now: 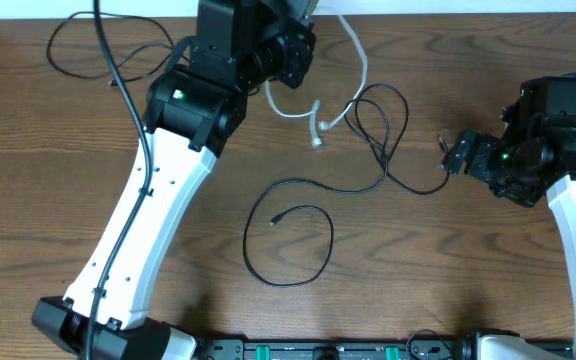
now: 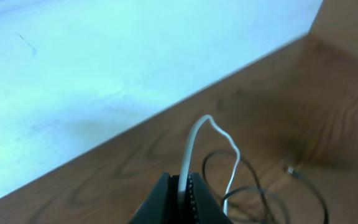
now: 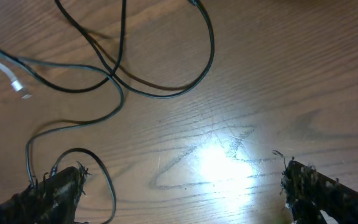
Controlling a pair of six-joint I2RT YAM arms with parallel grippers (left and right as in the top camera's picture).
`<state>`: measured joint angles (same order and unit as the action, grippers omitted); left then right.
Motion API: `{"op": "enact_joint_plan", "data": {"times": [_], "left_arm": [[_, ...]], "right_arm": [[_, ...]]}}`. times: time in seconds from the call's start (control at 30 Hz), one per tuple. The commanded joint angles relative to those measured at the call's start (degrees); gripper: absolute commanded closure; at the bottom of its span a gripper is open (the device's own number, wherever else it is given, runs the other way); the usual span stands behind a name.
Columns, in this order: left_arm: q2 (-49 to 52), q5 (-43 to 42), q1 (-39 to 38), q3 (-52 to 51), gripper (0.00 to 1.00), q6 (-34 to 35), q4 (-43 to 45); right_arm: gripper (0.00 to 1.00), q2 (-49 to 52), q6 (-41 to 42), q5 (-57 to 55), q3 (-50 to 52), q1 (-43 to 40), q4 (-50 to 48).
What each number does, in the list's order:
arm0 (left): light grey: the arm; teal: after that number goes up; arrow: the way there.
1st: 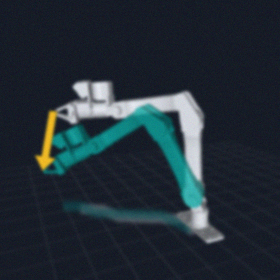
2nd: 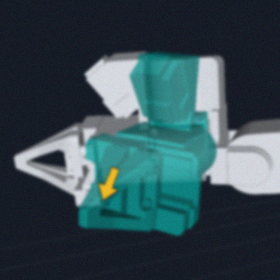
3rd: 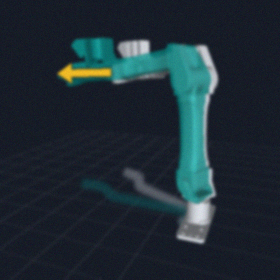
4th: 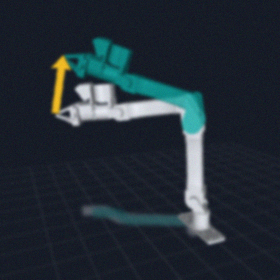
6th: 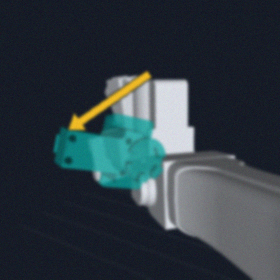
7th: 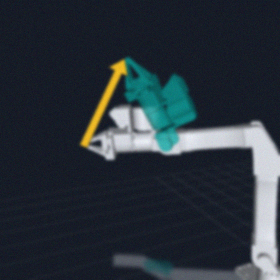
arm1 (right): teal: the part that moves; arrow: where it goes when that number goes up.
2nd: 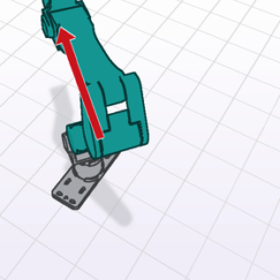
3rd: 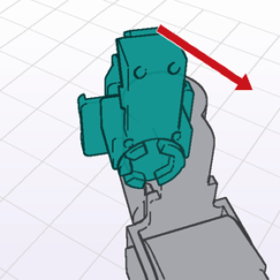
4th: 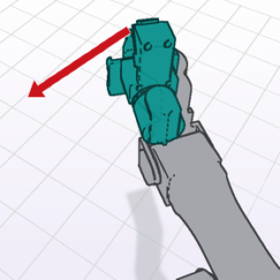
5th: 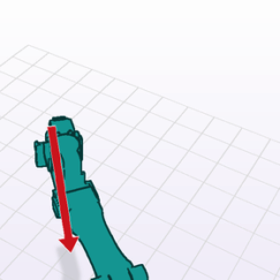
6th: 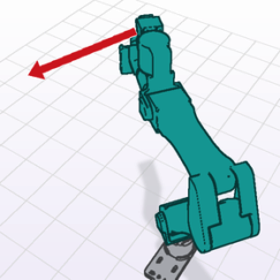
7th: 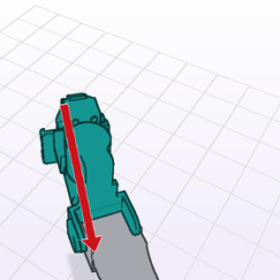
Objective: Untangle cables
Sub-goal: 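Lift the white cable upward out of the black loops with the left gripper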
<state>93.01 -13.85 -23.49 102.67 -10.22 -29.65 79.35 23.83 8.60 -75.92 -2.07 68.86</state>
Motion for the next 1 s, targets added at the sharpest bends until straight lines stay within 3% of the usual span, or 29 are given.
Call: {"op": "enact_joint_plan", "data": {"times": [0.0,0.2,0.5,0.73,0.97], "left_arm": [[-2.2,-0.5,0.0,0.3,0.93,8.1,2.9],[-2.6,-0.5,-0.1,0.3,0.93,12.5,10.6],[-4.2,7.2,-0.1,0.3,0.93,12.5,17.8],[-4.2,7.7,-0.1,0.3,0.93,12.9,24.7],[-3.5,5.9,-0.1,0.3,0.93,28.3,26.0]], "right_arm": [[0.01,0.0,-0.2,0.4,-0.3,-0.1,0.0],[0.01,0.0,-0.2,0.4,-0.3,-0.1,0.6],[0.01,0.0,-0.2,0.4,-0.3,-0.1,0.9],[0.01,0.0,-0.2,0.4,-0.3,-0.1,0.6],[0.01,0.0,-0.2,0.8,-0.3,-0.1,0.6]]}}
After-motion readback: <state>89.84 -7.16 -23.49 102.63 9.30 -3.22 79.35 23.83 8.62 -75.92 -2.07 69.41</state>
